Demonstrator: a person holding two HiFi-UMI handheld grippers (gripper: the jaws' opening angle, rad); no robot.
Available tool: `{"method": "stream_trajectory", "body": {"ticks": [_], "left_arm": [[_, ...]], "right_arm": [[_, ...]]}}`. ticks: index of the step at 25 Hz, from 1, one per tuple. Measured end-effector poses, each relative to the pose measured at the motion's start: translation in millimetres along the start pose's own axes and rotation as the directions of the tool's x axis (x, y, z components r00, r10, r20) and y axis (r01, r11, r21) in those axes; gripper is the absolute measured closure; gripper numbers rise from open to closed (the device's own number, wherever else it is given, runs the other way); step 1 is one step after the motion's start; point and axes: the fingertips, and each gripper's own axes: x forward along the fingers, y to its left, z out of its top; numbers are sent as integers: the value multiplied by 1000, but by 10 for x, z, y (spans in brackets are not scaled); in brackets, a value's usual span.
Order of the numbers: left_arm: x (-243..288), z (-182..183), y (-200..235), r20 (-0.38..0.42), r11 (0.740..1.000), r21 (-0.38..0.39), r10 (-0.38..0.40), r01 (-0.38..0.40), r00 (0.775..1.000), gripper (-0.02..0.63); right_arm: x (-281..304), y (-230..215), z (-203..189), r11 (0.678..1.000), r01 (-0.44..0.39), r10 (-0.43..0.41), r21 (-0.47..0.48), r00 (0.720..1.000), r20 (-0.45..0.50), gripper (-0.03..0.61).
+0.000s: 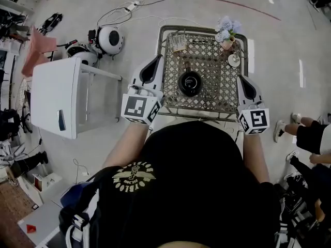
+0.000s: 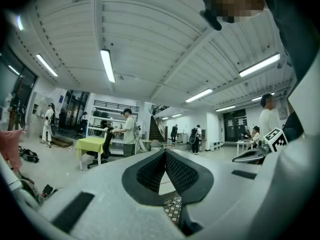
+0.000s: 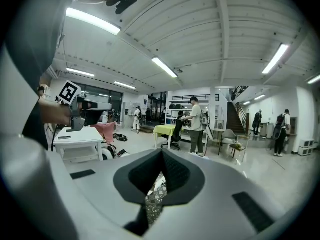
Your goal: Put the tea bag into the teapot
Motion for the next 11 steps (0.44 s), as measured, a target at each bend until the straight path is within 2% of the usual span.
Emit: {"method": "stream_trajectory", "body": {"ticks": [11], "left_arm": [[381,56,-401,-7,1000,13,-9,9,1000,618]], "right_arm": [[-121,-404,-56,1000,-24,24,10,1000,8,569]]}}
